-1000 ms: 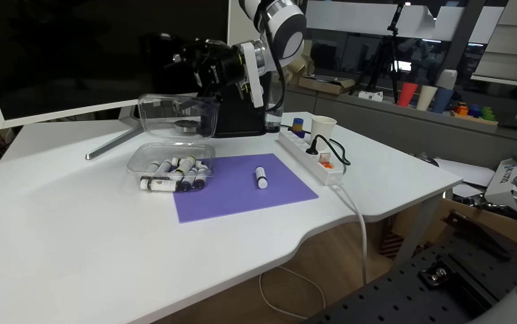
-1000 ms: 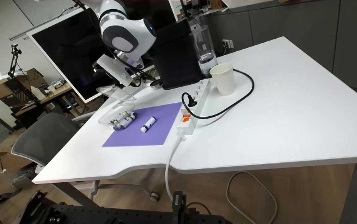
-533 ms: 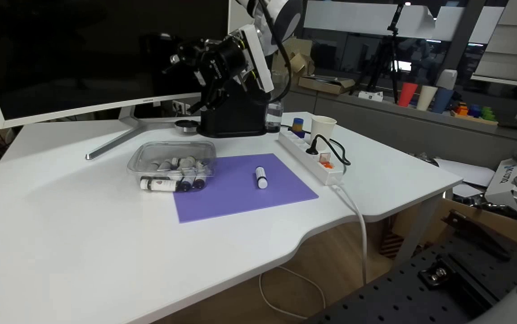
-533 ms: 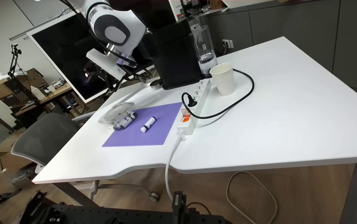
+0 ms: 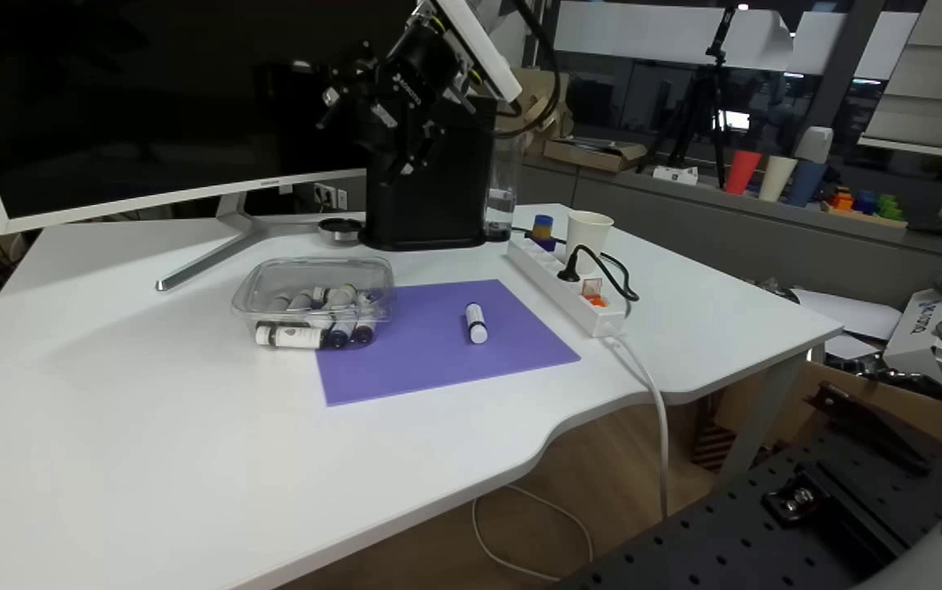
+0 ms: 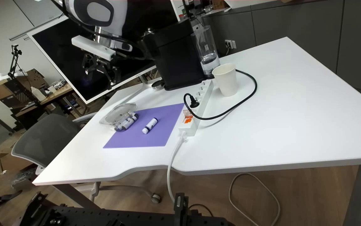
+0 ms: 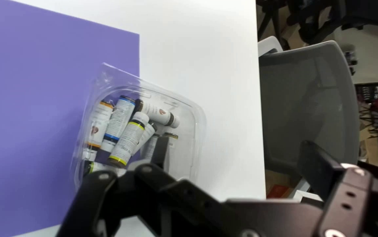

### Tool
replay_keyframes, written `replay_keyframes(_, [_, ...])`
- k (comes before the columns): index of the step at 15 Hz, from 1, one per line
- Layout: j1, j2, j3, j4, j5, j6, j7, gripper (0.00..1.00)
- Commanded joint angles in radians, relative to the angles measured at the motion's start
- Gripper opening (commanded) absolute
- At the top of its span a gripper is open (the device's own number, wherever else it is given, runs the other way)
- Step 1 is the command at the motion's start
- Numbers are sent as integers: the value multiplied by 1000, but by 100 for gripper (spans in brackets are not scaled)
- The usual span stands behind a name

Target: Close the lid on the clear container

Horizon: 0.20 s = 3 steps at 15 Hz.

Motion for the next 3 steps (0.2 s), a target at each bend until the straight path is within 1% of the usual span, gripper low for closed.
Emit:
replay_keyframes(1, [22,-112,-6,-72,-130,60,189,100])
replay_keyframes(3, [26,-150,-7,-87,-214,68,285,100])
